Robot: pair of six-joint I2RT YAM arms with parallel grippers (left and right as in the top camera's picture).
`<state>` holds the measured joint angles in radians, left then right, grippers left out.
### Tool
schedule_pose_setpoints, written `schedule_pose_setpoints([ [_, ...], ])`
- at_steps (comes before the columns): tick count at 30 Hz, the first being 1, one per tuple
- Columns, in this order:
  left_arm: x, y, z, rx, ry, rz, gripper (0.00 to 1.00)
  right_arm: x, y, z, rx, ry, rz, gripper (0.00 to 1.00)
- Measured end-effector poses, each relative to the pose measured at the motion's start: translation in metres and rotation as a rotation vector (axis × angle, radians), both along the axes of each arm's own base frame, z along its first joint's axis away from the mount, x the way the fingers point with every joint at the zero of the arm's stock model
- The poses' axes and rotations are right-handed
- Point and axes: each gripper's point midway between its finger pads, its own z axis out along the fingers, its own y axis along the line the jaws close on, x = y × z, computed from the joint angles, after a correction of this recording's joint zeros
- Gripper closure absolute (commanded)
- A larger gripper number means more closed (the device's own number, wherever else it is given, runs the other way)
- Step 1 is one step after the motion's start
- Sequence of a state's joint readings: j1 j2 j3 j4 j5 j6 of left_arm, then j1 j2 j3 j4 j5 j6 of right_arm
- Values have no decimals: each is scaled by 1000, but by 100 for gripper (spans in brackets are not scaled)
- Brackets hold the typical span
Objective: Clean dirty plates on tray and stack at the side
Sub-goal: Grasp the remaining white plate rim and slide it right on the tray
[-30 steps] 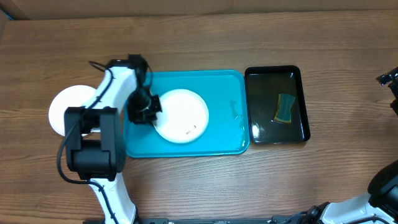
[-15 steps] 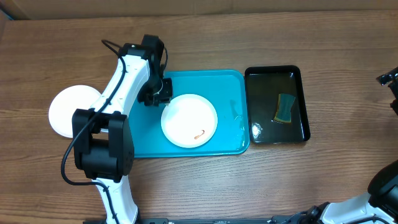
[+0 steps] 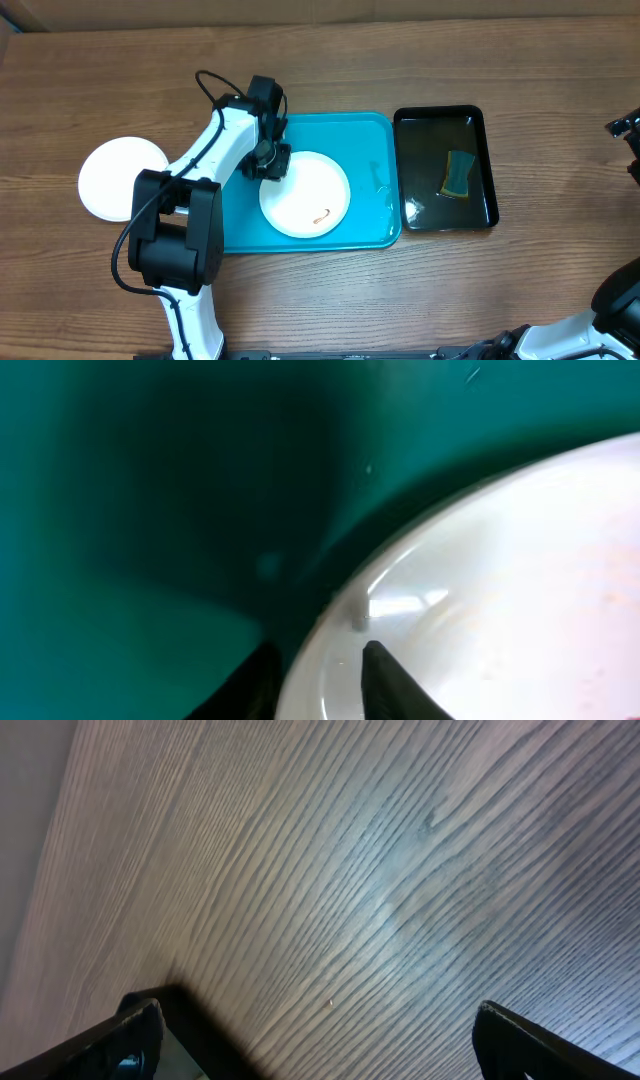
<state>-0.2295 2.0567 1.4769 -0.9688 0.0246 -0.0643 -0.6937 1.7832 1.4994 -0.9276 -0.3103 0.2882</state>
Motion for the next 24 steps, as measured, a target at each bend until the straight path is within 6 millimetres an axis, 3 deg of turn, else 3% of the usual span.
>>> schedule_pose_setpoints([
  [2, -2, 1, -1, 5, 6, -7, 96, 0, 0, 0, 0, 1, 0, 0],
  [6, -7, 3, -1, 5, 27, 37, 96, 0, 0, 0, 0, 0, 0, 0],
  [10, -24, 14, 0, 29, 110, 230, 96, 0, 0, 0, 0, 0, 0, 0],
  [16, -29, 24, 0, 46, 137, 406, 68, 0, 0, 0, 0, 0, 0, 0],
  [18, -25, 23, 0, 39, 122, 415, 65, 0, 0, 0, 0, 1, 0, 0],
  [24, -4, 19, -1, 5, 38, 389, 81, 0, 0, 0, 1, 0, 0, 0],
])
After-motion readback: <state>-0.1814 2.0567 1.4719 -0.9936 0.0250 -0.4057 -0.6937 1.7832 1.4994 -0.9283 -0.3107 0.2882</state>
